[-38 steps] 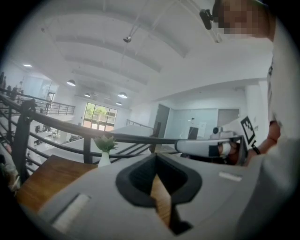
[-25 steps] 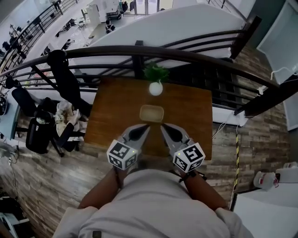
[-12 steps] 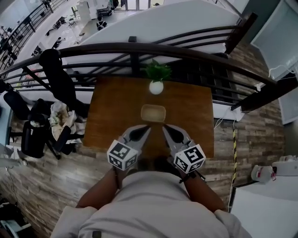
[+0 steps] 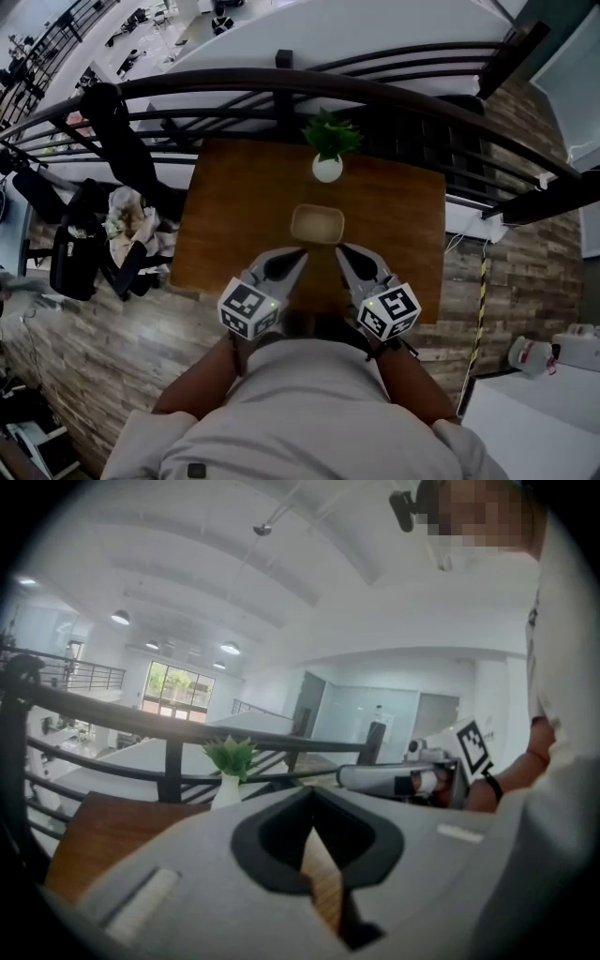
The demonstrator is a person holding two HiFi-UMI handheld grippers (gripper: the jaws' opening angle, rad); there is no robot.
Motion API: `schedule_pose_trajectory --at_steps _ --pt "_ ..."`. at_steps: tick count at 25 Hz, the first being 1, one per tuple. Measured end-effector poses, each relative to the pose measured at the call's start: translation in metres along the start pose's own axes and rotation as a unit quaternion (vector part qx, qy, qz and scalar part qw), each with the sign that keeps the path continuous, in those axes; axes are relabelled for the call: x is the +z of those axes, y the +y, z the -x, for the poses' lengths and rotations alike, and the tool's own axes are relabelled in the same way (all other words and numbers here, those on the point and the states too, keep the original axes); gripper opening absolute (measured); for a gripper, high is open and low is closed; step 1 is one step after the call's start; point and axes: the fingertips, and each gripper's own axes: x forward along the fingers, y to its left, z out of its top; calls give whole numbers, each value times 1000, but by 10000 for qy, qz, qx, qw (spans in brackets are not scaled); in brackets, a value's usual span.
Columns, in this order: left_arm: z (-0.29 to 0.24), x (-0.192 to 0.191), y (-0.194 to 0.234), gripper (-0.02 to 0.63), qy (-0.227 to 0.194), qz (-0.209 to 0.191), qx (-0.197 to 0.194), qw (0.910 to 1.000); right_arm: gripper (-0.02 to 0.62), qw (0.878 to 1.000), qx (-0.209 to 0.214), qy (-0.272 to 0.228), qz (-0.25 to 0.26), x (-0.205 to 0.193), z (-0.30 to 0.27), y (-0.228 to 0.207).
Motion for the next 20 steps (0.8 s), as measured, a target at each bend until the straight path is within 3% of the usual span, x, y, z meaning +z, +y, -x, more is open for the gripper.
schedule_pose_trajectory --at_steps 11,20 --pt "-71 -40 27 3 489 235 160 9984 8 9961 180 690 -520 -55 -17 -79" --pt "-118 -87 42 3 846 350 309 9953 44 9869 240 1302 -924 -117 -18 -135"
